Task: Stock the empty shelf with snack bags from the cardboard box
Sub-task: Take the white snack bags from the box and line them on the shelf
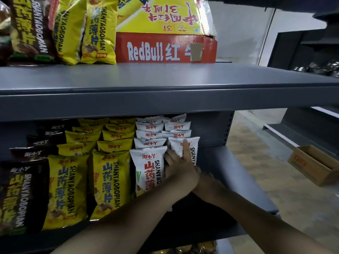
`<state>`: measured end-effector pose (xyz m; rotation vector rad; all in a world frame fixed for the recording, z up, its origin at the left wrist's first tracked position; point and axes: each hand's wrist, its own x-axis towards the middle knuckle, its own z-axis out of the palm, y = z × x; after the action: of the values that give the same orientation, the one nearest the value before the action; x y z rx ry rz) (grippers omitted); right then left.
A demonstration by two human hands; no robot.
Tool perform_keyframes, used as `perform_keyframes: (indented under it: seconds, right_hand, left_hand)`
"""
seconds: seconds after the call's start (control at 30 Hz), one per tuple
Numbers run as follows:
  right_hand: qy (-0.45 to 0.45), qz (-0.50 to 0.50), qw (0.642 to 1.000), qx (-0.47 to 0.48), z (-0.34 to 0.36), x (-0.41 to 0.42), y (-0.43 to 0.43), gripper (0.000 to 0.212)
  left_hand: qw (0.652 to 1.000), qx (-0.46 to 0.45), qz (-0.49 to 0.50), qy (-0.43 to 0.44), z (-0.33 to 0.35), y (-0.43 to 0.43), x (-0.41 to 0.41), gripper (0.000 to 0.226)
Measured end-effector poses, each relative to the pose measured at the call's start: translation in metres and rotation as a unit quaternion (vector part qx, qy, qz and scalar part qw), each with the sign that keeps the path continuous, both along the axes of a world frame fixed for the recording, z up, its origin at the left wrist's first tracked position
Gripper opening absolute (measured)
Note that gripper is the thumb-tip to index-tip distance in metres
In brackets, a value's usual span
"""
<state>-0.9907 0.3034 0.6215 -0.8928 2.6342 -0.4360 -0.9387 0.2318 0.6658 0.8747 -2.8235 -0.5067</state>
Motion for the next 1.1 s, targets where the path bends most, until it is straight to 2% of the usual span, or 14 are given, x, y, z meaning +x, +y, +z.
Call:
perform_keyframes:
  seconds: [0.07,0.2,0.37,0.5,0.57,0.67,0.7,0.8,0.87,0.97,1.1]
  right_hand:
    - [0.009,-0.006,1.0,0.005,-0.001,0.001,0.001,0.078]
    - [0.03,-0.006,1.0,0.004,0.003,0.004,0.003,0.083]
    - [0.016,-0.017,0.999,-0.048,0.0,-0.001,0.003,0.082]
    - [-0.001,0.004,0.998,-0.062,-0.003,-0.006,0.002,0.097]
    - [-0.009,0.017,0.998,-0.057,-0.001,-0.007,0.001,0.093]
    - [-0.037,0.036,0.998,-0.032,0.007,-0.007,0.004,0.073]
    - [-0.036,0.037,0.998,-0.025,0.009,-0.007,0.006,0.074]
    - [-0.006,0.027,0.999,-0.031,0.013,-0.008,0.011,0.093]
    - [0.007,0.027,0.998,-0.048,0.017,-0.006,0.017,0.094]
    - [-0.014,0.019,0.999,-0.035,0.023,0.001,0.028,0.065]
    - [-0.035,0.002,0.997,-0.069,0.015,0.005,0.06,0.064]
  left_hand:
    - [0.998,0.062,-0.005,-0.032,0.008,-0.005,-0.002,0.088]
    - [0.994,0.106,0.029,-0.001,0.008,0.002,-0.006,0.088]
    - [0.998,0.061,-0.006,-0.025,-0.004,0.011,0.015,0.073]
    - [0.995,0.081,-0.034,-0.05,-0.016,0.008,0.03,0.078]
    - [0.993,0.099,-0.026,-0.065,-0.016,0.005,0.029,0.081]
    - [0.989,0.124,-0.022,-0.075,-0.013,0.004,0.024,0.084]
    - [0.988,0.133,-0.024,-0.077,-0.012,0.004,0.023,0.084]
    - [0.989,0.129,-0.035,-0.067,-0.009,0.004,0.028,0.082]
    - [0.992,0.105,-0.043,-0.047,-0.005,0.003,0.035,0.075]
    - [0.996,0.034,-0.079,-0.015,-0.002,0.008,0.049,0.052]
    - [0.989,0.026,-0.143,0.002,0.004,0.026,0.073,0.032]
